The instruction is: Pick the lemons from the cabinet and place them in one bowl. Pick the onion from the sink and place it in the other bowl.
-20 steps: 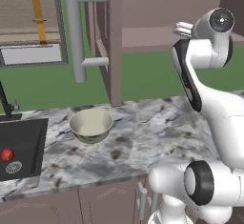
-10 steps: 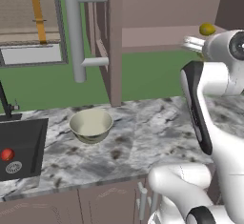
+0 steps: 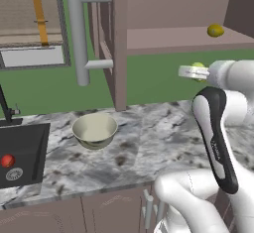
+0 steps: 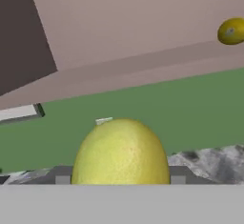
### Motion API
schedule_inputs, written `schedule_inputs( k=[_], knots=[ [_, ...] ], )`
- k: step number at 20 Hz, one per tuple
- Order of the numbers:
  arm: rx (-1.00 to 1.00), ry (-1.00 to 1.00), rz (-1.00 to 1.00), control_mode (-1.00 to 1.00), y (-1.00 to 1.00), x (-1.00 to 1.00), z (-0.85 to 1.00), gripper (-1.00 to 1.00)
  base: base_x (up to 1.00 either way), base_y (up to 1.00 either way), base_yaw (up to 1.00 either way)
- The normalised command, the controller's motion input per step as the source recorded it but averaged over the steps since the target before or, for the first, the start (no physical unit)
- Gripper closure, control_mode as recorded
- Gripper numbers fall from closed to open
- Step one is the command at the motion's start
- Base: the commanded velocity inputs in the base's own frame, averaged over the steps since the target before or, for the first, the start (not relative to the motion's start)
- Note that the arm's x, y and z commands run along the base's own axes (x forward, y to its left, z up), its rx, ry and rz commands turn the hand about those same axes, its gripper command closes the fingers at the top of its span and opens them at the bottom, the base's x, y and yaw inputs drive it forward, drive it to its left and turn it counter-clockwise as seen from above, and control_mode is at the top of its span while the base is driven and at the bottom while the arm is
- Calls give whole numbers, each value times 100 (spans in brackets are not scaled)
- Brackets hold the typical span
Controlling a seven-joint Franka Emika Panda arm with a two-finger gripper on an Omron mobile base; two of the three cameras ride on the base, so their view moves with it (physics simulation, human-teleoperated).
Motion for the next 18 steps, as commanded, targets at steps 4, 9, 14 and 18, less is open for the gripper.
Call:
schedule_inputs(
  k=[4,9,14,18],
  knots=[
    [-12,-9,30,-100,17,7,-42,100,0,0,0],
    [-19,-5,23,-100,39,14,-52,100,0,0,0],
    [-23,9,17,-100,46,25,-46,100,0,0,0],
    [-23,19,8,-100,37,53,-22,100,0,0,0]
  ],
)
